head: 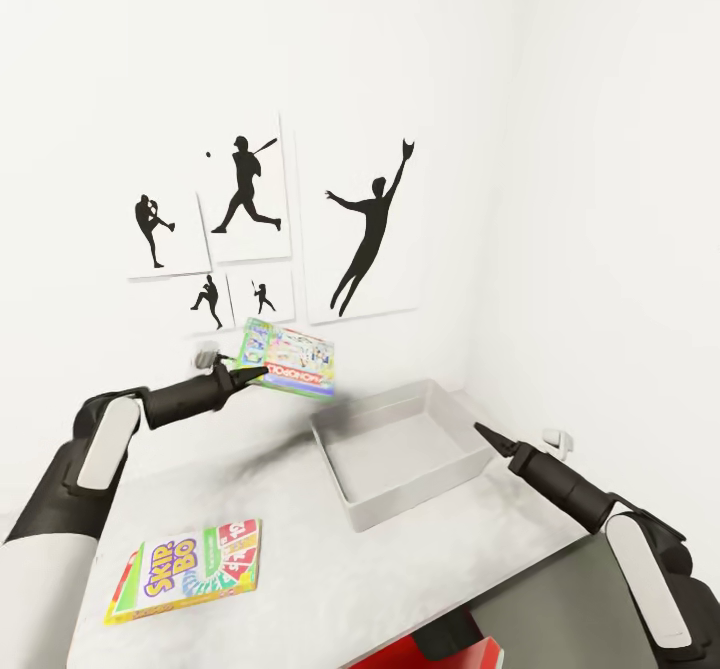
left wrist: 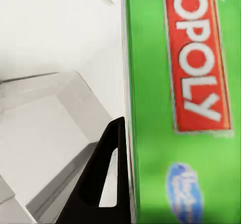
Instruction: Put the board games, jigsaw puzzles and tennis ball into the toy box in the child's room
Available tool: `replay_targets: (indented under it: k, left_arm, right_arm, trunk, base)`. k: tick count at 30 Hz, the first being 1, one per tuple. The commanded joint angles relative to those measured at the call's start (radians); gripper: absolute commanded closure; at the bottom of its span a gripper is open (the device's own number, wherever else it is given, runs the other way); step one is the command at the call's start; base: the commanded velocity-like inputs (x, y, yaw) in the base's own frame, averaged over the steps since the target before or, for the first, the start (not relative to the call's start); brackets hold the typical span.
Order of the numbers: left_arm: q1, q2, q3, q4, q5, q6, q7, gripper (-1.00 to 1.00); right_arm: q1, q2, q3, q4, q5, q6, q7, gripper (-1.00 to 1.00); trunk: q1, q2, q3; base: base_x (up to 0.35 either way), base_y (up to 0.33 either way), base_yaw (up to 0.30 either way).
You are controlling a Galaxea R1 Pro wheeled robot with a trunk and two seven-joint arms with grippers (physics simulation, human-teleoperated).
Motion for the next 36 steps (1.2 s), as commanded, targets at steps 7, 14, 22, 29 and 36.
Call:
replay_targets:
  k: [7,14,22,29,36]
  left_arm:
    - [-0.099,-0.098,-0.011,0.180,-0.008,-0.001,0.153,1.00]
    - [-0.120,-0.190,-0.015,0.236,-0.013,-0.018,0.195,1.00]
    - [-0.122,-0.319,-0.016,0.254,-0.014,-0.046,0.301,1.00]
    - [-0.122,-0.377,-0.056,0.267,-0.016,-0.101,0.394,1.00]
    - [-0.122,-0.380,-0.158,0.380,-0.013,-0.264,0.409,1.00]
  right_arm:
    - [0.000,-0.001,-0.025,-0.002,-0.005,0.009,0.001,-1.00]
    - [0.000,-0.001,-0.031,-0.005,-0.006,0.024,0.001,-1.00]
    - [0.000,-0.001,-0.086,-0.035,-0.007,0.124,0.001,-1.00]
    - [0.000,0.001,-0.120,-0.046,-0.008,0.139,0.001,-1.00]
    - [0.000,0.000,-0.148,-0.047,-0.007,0.143,0.022,-1.00]
  trunk:
    - [0.000,-0.001,0.000]
    - [0.000,-0.001,0.000]
    - [0.000,-0.001,0.000]
    - [0.000,-0.001,0.000]
    - [0.000,-0.001,0.000]
  base:
    - [0.000,0.000,0.000]
    - [0.000,0.000,0.000]
    - [0.000,0.000,0.000]
    - [0.000,0.000,0.000]
    - [0.000,0.000,0.000]
